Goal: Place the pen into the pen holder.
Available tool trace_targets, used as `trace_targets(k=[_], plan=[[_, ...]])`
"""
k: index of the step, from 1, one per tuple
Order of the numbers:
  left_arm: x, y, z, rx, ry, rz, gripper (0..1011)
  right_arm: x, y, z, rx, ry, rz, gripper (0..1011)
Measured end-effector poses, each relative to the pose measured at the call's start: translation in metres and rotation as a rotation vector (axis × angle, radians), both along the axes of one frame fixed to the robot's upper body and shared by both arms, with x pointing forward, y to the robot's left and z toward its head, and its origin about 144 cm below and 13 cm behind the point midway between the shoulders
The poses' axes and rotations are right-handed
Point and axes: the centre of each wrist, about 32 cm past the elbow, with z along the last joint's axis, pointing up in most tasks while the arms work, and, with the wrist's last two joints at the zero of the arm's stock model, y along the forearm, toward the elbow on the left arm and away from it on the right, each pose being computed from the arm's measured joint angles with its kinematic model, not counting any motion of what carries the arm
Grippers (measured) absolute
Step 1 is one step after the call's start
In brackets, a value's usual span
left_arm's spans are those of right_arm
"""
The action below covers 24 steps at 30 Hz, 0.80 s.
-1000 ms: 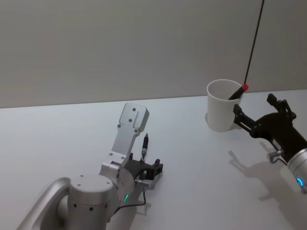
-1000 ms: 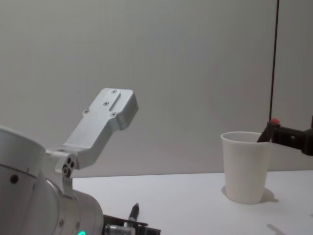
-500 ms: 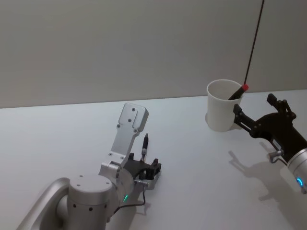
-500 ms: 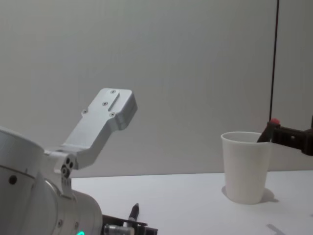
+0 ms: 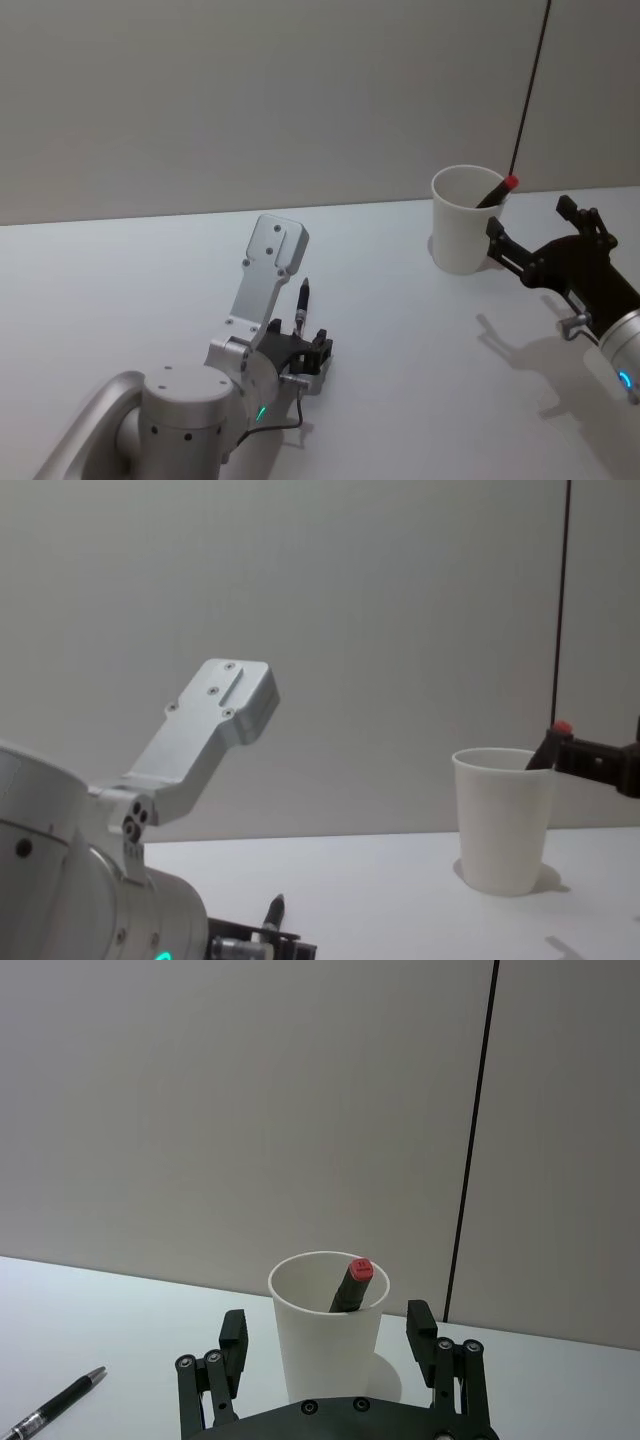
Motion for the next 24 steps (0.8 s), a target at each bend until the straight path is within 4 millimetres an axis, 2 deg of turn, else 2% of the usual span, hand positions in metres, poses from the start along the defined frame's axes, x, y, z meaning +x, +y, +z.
trace_targets(k=[15,24], plan=[[-0.0001,0.0003,-0.0001,0.002,-0.003,-0.006,508,0.0000,0.0000,0.0000,0.000,0.000,0.000,1001],[-0.0003,0.0002,-0.0004,0.004,-0.004,-0.014,367,0.0000,0.0000,0.0000,0.000,0.000,0.000,1001]])
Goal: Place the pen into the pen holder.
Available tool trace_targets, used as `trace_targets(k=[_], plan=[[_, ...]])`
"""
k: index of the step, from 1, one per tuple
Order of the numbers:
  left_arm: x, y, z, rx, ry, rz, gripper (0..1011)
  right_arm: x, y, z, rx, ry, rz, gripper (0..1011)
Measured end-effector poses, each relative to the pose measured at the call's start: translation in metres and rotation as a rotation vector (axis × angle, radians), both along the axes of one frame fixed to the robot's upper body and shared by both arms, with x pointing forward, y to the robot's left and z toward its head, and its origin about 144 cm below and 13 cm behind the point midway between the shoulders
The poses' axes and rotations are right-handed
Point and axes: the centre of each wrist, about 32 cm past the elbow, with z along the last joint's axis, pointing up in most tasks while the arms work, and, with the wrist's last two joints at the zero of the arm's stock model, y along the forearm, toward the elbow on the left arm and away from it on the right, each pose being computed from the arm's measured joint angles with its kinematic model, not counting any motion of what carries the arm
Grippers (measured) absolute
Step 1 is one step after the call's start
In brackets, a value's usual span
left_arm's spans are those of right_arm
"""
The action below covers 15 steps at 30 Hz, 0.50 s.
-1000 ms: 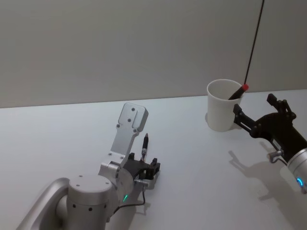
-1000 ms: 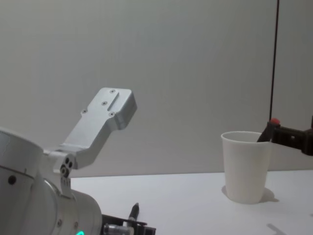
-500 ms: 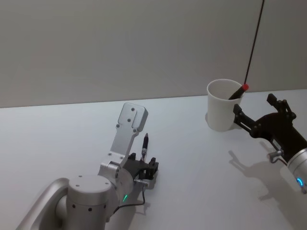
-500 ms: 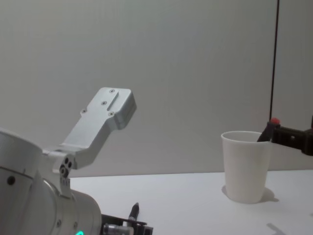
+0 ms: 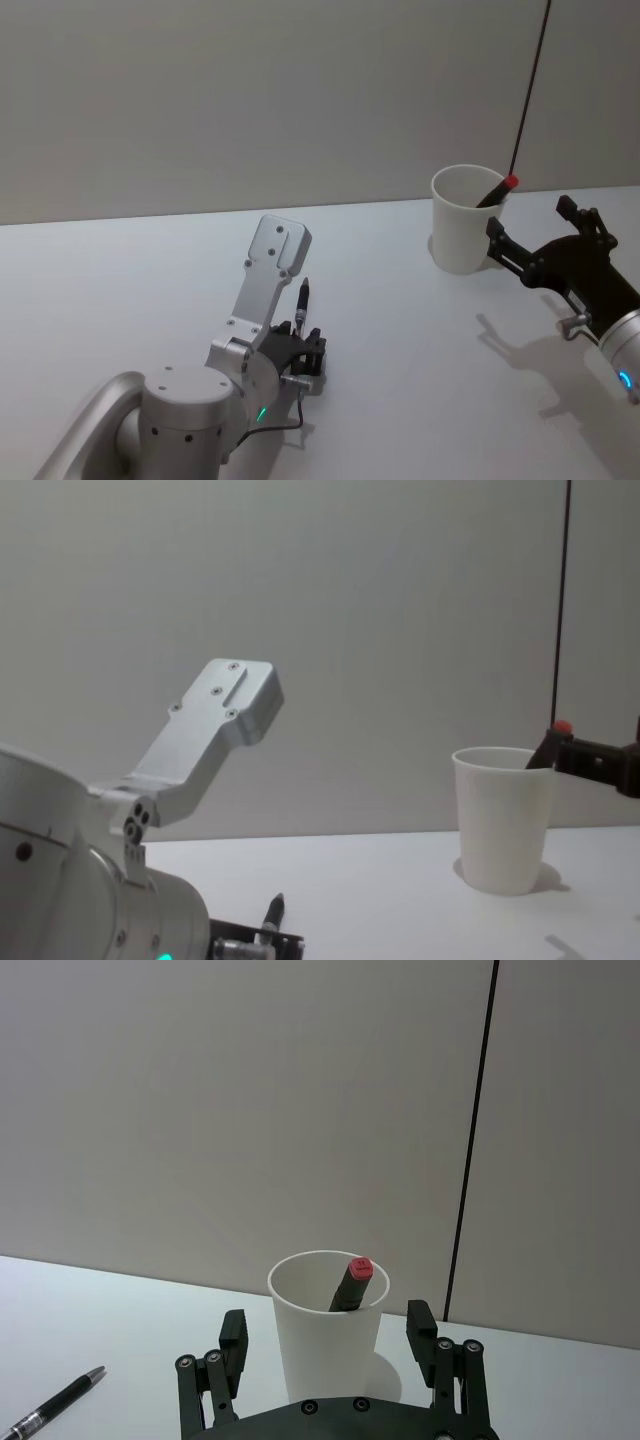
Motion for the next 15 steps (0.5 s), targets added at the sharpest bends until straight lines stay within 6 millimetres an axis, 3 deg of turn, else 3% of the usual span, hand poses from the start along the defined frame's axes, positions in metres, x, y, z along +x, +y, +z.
trace_targets(k=[8,15], plan=[[0.0000,0.0000,0.0000,0.002,-0.001,-0.003,197,0.0000,0.0000,0.0000,0.000,0.000,0.000,1001],[0.0000,0.0000,0.0002,0.003,-0.002,-0.004,164,0.0000,0.0000,0.0000,0.000,0.000,0.000,1001]])
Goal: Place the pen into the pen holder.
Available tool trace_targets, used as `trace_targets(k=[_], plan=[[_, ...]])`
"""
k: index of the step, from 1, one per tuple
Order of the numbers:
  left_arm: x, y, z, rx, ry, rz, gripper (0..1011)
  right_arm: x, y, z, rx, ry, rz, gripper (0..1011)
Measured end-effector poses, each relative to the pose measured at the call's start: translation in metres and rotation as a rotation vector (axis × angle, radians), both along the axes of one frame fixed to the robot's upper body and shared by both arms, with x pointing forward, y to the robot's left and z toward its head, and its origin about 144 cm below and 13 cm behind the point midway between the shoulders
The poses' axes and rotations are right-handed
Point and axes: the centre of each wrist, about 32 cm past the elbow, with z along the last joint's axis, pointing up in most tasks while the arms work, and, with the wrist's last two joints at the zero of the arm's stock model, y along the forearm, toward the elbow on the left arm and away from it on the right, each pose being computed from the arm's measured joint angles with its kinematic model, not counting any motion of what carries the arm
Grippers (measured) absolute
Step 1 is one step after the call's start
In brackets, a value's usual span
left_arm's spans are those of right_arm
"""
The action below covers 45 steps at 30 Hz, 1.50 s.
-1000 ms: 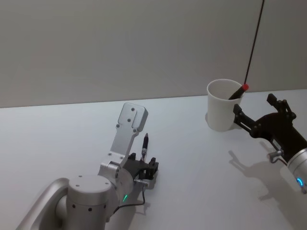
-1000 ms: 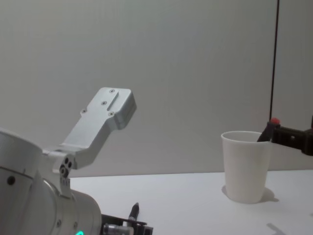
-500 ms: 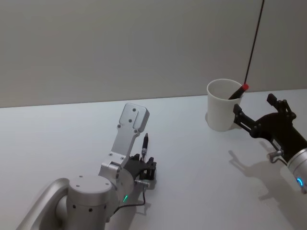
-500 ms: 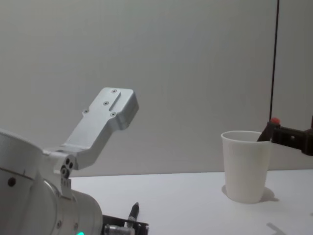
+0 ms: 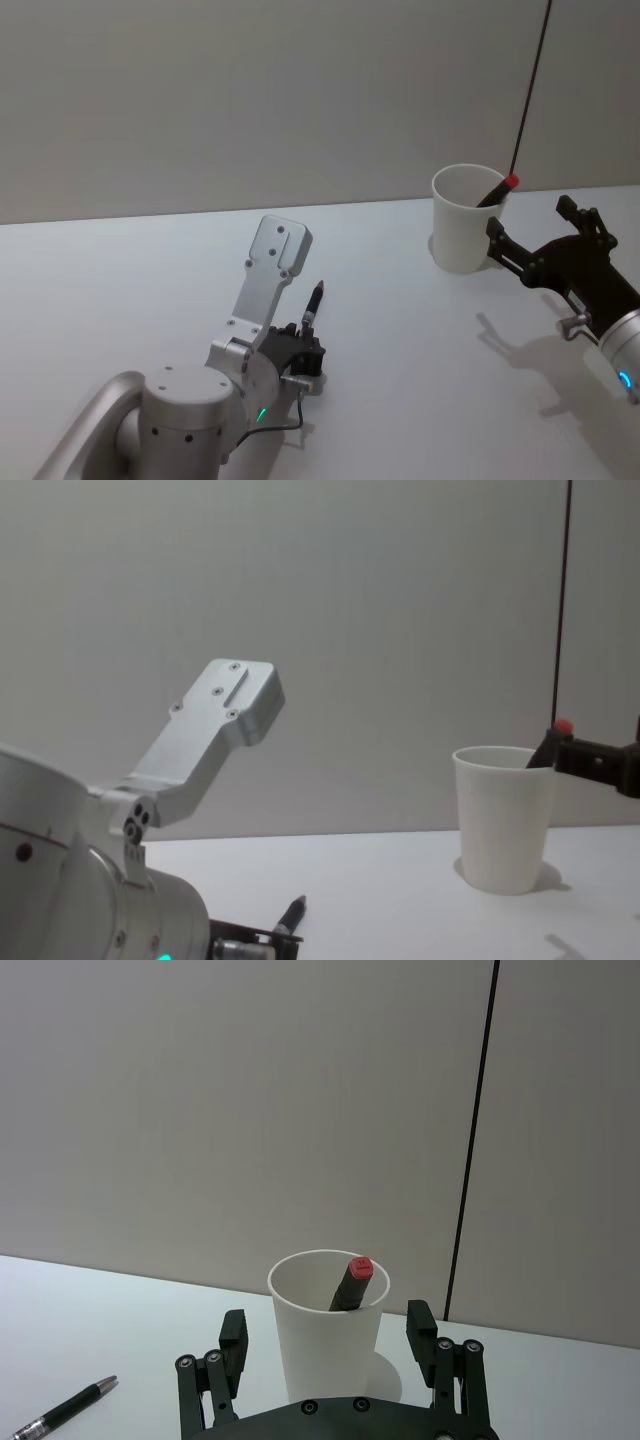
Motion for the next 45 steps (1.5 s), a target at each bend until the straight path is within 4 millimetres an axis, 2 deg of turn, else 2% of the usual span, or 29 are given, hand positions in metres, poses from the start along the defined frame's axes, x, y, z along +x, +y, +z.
trace_targets(k=[18,45], plan=[[-0.002,0.003,-0.001,-0.003,-0.039,0.005,160,0.000,0.000,0.000,0.000,0.000,0.000,1001],[-0.013,0.035,0.015,-0.135,-0.381,0.072,160,0.000,0.000,0.000,0.000,0.000,0.000,1001]])
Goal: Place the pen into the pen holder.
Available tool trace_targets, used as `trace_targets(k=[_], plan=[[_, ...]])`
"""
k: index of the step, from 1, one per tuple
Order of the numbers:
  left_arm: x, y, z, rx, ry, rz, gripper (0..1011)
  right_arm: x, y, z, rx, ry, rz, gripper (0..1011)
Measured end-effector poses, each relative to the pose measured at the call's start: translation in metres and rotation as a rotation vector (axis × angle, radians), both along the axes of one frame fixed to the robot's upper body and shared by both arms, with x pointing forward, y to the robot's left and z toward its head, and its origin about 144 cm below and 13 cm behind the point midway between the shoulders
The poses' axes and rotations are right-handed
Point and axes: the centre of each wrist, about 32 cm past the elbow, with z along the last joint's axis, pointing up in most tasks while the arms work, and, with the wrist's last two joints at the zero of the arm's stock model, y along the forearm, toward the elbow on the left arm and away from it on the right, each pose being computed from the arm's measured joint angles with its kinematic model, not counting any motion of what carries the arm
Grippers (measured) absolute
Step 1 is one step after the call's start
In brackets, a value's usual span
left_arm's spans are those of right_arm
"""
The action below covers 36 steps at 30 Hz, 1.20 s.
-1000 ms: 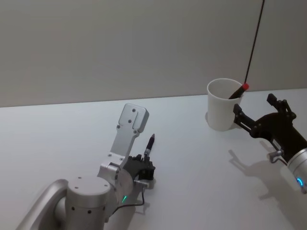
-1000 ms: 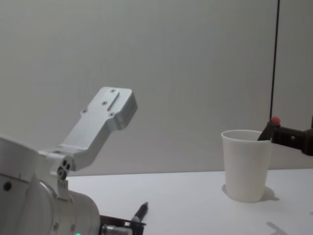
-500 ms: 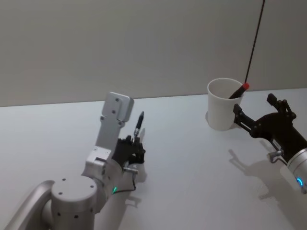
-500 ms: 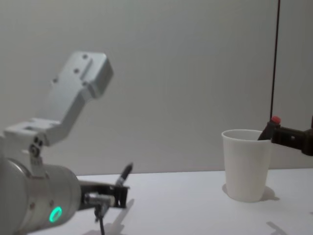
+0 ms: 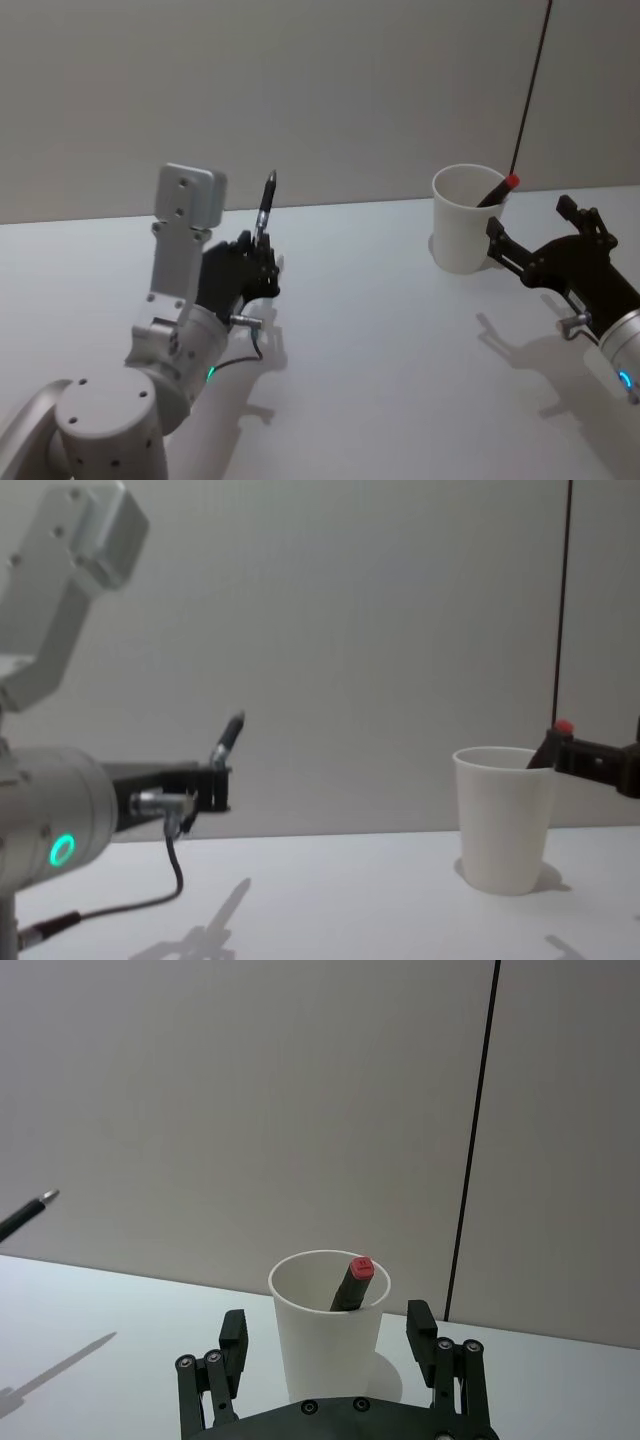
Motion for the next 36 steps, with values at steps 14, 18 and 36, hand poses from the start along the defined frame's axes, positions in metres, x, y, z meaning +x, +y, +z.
trace_targets(k=[14,18,36], plan=[[0.005,0.015,0.002,-0.099,-0.190,-0.099,160,0.000,0.000,0.000,0.000,0.000,0.000,1001],[0.008,0.018,0.002,-0.115,-0.227,-0.135,160,0.000,0.000,0.000,0.000,0.000,0.000,1001],[0.023,0.017,-0.003,-0.168,-0.323,-0.371,160,0.000,0.000,0.000,0.000,0.000,0.000,1001]])
